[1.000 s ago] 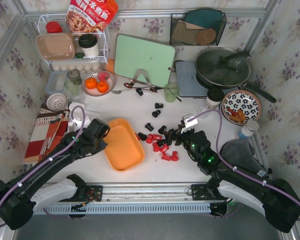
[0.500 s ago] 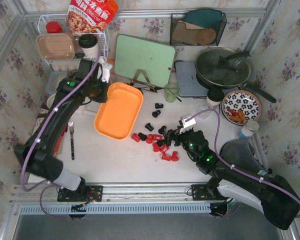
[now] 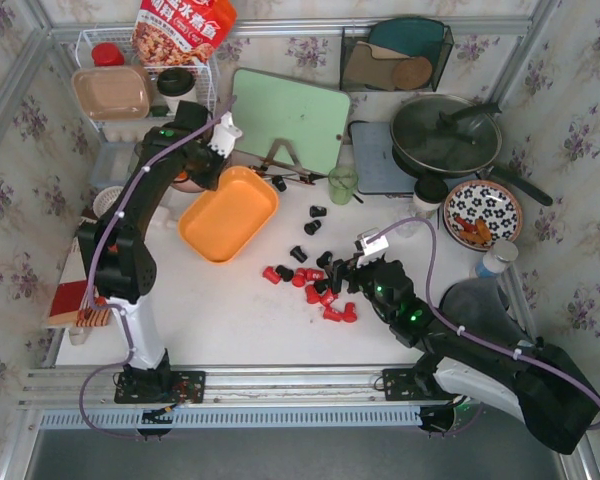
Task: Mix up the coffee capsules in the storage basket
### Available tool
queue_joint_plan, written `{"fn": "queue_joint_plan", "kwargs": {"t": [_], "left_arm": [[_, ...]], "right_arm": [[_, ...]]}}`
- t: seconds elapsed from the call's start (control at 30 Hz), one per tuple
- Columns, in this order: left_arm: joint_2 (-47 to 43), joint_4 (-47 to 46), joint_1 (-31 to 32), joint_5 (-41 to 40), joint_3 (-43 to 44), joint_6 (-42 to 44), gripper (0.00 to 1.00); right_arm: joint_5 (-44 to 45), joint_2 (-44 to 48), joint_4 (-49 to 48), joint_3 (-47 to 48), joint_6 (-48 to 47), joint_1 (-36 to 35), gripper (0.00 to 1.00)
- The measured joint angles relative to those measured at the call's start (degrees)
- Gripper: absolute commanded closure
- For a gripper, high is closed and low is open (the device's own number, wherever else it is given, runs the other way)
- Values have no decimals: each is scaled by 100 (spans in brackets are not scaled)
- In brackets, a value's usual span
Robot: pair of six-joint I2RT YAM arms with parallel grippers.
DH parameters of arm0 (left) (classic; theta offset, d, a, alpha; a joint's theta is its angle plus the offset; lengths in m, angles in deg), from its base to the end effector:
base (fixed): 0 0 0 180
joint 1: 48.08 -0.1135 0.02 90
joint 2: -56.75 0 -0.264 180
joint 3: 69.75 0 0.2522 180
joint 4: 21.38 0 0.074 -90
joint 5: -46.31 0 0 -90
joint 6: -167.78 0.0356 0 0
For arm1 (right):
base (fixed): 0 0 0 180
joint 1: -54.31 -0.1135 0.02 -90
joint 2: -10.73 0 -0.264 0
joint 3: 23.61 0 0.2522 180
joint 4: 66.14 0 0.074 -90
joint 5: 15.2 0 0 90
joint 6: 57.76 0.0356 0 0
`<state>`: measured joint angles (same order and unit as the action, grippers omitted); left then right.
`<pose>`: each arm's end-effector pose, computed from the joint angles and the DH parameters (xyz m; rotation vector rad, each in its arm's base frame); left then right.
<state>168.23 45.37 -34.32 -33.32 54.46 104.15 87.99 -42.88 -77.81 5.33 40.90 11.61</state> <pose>0.4129 -0.1077 0.3265 0.9253 2.3188 -0.1361 0.1513 0.1286 0.1963 -0.3696 1.7746 0.4341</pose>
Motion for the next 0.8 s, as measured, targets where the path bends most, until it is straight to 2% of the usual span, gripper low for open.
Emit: {"fn": "queue_joint_plan", "kwargs": {"t": [0.33,0.47,0.53,0.6,0.7,0.8], "left_arm": [[966,-166,-20,166,393,201,100],[1268,-168,-15,166,511,205,91],[1357,-184,-15,111,525,203,78],[1421,-208,-20,-7,527,201,59],[1434,-238,-26,-114,533,166,40],[1434,-374,-33,-214,551,44,28]], "right_arm": [[39,-197,-85,0,-2,0,11],[39,-326,-87,9,-4,0,11],[39,-376,-87,15,-4,0,11],[39,-407,-87,15,-7,0,11],[39,-433,-92,15,-9,0,11],[39,-457,-98,20,-13,0,11]]}}
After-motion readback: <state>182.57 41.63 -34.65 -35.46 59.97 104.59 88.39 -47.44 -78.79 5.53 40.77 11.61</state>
